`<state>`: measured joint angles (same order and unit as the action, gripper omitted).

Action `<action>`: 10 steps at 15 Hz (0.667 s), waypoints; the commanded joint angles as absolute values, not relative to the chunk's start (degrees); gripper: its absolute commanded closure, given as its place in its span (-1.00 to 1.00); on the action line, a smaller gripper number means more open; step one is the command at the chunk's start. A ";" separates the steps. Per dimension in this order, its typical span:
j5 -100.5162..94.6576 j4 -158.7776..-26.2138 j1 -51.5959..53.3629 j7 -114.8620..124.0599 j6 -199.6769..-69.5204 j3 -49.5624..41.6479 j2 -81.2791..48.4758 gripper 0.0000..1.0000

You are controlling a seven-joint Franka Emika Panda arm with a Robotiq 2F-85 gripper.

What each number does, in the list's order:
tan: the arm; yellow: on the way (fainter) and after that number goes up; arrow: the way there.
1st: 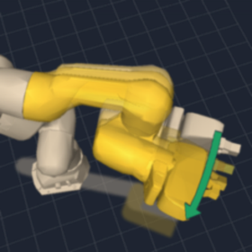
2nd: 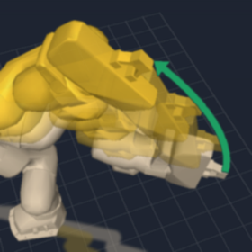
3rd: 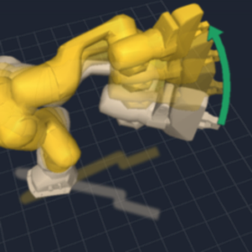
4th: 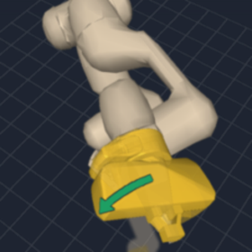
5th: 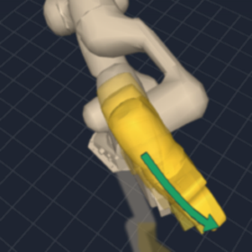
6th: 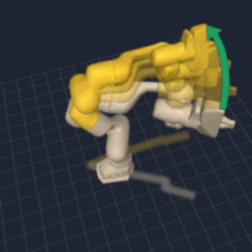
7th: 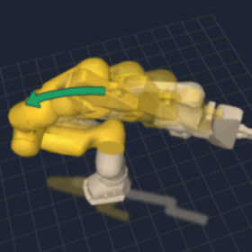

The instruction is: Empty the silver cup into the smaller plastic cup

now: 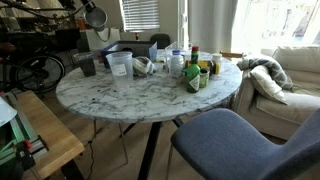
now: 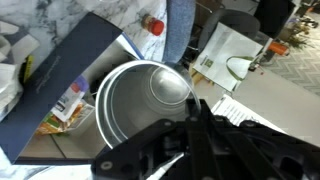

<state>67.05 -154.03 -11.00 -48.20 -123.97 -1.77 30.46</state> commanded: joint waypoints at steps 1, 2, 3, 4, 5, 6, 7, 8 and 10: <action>58.09 -155.73 -10.58 -38.72 -130.51 1.27 33.69 0.98; 55.48 -155.97 -10.19 -36.10 -131.41 1.62 34.04 0.98; 52.64 -156.31 -9.86 -33.35 -132.43 2.07 34.24 0.98; 49.65 -156.71 -9.48 -30.43 -132.92 2.42 34.39 0.98; 46.70 -157.12 -9.06 -27.54 -133.62 2.71 34.62 0.98; 44.05 -157.27 -8.46 -24.67 -133.52 2.54 34.61 0.98; 41.61 -157.32 -7.82 -22.06 -133.29 2.27 34.46 0.98; 39.20 -157.39 -7.40 -19.61 -133.15 2.28 34.10 0.98; 34.71 -157.72 -6.49 -14.87 -132.98 2.26 33.44 0.98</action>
<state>40.97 -156.05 -8.50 -22.07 -131.69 2.51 33.01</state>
